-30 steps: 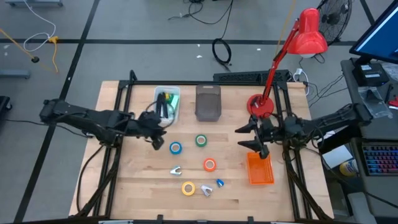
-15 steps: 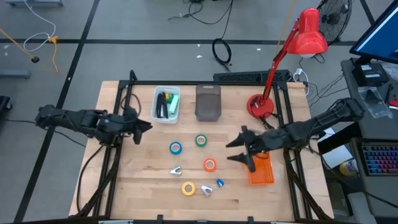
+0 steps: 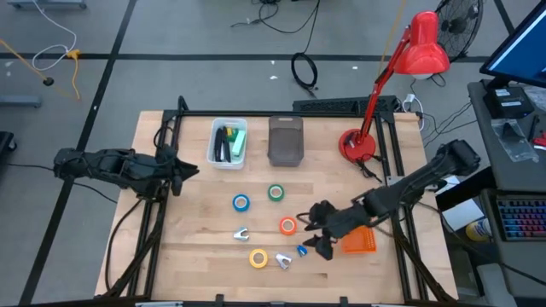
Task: Pick and place Stapler, Stapler remover, tape
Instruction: Put the blue stapler into the white bin
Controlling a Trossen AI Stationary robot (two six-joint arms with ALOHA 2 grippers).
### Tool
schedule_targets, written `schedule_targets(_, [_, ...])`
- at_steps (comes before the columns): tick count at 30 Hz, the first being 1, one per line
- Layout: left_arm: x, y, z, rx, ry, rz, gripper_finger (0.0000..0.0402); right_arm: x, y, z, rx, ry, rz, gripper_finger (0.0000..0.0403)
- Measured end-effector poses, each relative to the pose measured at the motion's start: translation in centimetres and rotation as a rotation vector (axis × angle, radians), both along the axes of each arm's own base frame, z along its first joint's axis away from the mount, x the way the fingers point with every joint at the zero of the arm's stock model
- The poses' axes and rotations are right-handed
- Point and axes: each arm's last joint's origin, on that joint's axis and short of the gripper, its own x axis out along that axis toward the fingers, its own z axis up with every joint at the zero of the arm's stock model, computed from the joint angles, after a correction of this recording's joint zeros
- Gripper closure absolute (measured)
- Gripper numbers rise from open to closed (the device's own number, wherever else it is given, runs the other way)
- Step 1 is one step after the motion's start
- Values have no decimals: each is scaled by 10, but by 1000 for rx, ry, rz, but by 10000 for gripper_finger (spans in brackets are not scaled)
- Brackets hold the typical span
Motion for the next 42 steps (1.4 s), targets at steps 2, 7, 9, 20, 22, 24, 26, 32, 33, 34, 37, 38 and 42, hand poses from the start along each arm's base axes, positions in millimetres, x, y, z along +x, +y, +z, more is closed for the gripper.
schedule_targets(2, [0, 0, 0, 7, 4, -5, 309, 6, 3, -9, 7, 40, -17, 161])
schedule_targets(7, [0, -1, 0, 14, 12, -36, 309, 16, 10, -34, 72, 164, -11, 166])
schedule_targets(9, [0, -1, 0, 13, 12, -45, 309, 18, 12, -43, 92, 213, -23, 174])
schedule_targets(20, [0, -1, 0, 51, 23, -72, 309, 29, 14, -60, 174, 263, -47, 215])
schedule_targets(22, [0, -1, 0, 53, 25, -82, 309, 29, 14, -59, 174, 259, -48, 216])
schedule_targets(24, [0, -1, 0, 52, 26, -89, 309, 29, 13, -59, 173, 259, -49, 216])
schedule_targets(26, [0, -2, 0, 55, 27, -94, 309, 30, 13, -59, 174, 256, -48, 216])
schedule_targets(32, [0, -2, 0, 54, 27, -95, 309, 31, 14, -59, 172, 239, -54, 218])
schedule_targets(33, [0, -2, 0, 54, 27, -95, 309, 31, 14, -58, 175, 230, -53, 218])
schedule_targets(34, [0, -2, 0, 54, 27, -95, 309, 32, 14, -57, 174, 221, -47, 218])
schedule_targets(37, [0, -2, 0, 54, 27, -95, 309, 33, 13, -56, 175, 205, -26, 218])
schedule_targets(38, [0, -2, 0, 54, 27, -95, 309, 34, 12, -56, 182, 208, -36, 216])
schedule_targets(42, [0, -2, 0, 54, 27, -95, 309, 35, 9, -57, 209, 220, -76, 196])
